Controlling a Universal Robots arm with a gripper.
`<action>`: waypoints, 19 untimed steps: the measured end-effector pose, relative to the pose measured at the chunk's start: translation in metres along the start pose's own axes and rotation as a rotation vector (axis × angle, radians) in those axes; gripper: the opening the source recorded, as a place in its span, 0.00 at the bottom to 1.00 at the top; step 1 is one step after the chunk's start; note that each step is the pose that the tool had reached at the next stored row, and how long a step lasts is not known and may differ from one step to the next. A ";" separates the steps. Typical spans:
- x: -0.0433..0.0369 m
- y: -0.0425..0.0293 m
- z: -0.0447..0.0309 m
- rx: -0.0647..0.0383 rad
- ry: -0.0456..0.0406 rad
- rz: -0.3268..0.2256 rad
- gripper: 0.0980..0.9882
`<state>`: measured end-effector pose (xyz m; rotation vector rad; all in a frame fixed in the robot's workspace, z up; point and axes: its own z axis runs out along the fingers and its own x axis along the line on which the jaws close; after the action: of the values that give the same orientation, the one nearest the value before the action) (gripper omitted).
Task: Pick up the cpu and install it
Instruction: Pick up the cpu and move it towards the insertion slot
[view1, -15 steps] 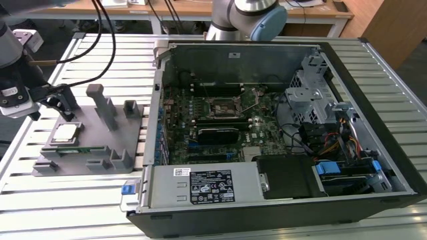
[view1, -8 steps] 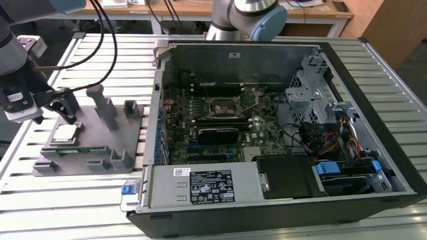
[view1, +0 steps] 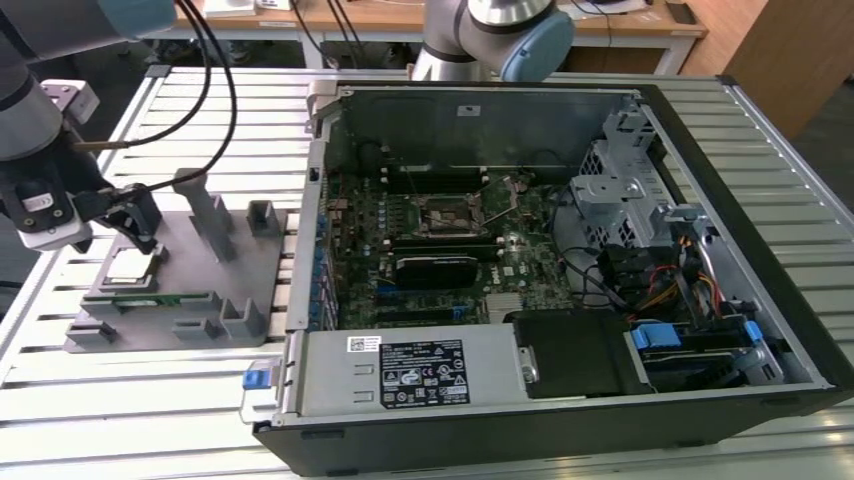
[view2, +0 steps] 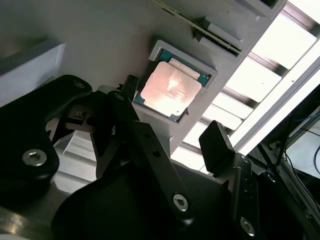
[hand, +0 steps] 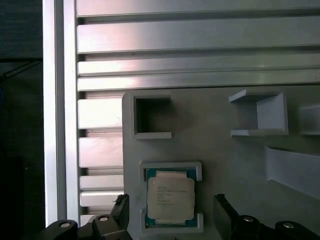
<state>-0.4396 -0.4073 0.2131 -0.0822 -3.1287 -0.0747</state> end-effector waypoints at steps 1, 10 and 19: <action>0.0000 -0.0001 0.0015 0.000 -0.0001 0.000 0.75; 0.0000 -0.0005 0.0130 0.000 0.0001 0.000 0.75; 0.0000 -0.0011 0.0246 0.001 -0.0001 0.000 0.75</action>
<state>-0.4399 -0.4071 0.1885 -0.0822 -3.1288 -0.0736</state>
